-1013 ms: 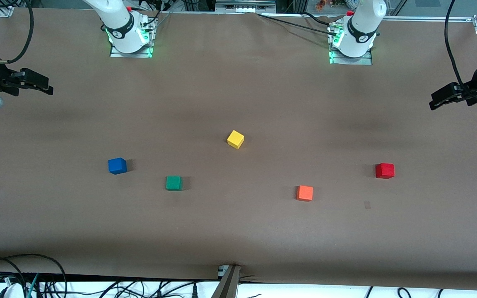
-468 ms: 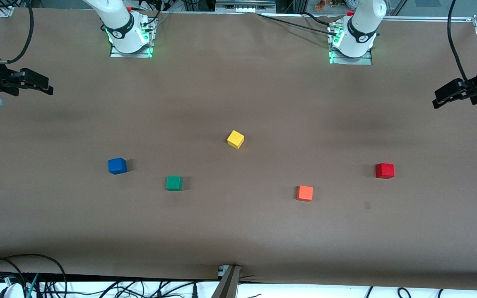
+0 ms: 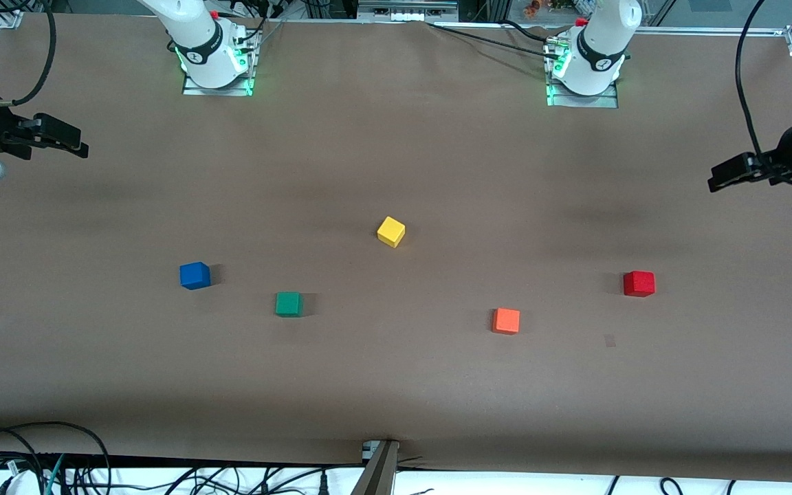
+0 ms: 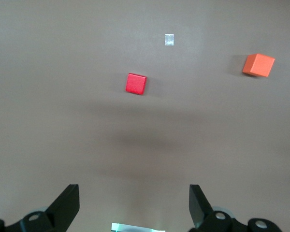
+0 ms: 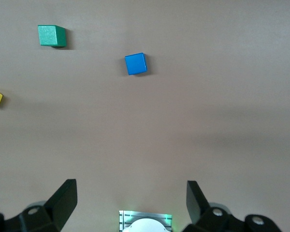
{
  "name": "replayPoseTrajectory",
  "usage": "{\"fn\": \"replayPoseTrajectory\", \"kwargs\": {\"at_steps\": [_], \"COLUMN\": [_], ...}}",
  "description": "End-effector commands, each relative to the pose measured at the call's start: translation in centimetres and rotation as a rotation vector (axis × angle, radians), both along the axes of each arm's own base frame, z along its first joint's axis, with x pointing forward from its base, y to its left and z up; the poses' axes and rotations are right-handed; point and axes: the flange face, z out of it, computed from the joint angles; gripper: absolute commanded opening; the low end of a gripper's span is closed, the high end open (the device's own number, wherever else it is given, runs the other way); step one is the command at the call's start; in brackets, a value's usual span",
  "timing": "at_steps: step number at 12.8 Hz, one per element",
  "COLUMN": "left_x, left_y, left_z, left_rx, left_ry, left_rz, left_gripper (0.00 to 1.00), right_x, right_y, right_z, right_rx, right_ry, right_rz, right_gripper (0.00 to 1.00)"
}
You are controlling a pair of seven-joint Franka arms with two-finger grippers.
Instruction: Pass red block to right arm, stack on blue
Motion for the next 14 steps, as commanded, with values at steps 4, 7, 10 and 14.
{"fn": "replayPoseTrajectory", "kwargs": {"at_steps": [4,7,10,14], "left_x": [-1.0,-2.1,-2.6,-2.5], "left_y": [2.1,9.6,18.2,27.0], "left_z": [1.6,3.3,0.1,-5.2], "left_rx": [-0.026,-0.057,-0.137,-0.213], "left_ry": [0.039,0.025,0.052,0.028], "left_rz": [-0.113,-0.245,-0.429,-0.652], "left_gripper": [1.00,1.00,1.00,1.00], "right_x": [0.1,0.2,0.2,0.3], "right_y": [0.1,0.3,0.8,0.9], "right_z": [0.4,0.5,0.6,0.8], "right_rx": [-0.001,-0.002,-0.002,-0.002], "right_ry": [0.001,-0.007,-0.012,-0.016], "right_rz": [0.001,0.000,0.011,0.012], "right_gripper": [1.00,1.00,1.00,1.00]}}
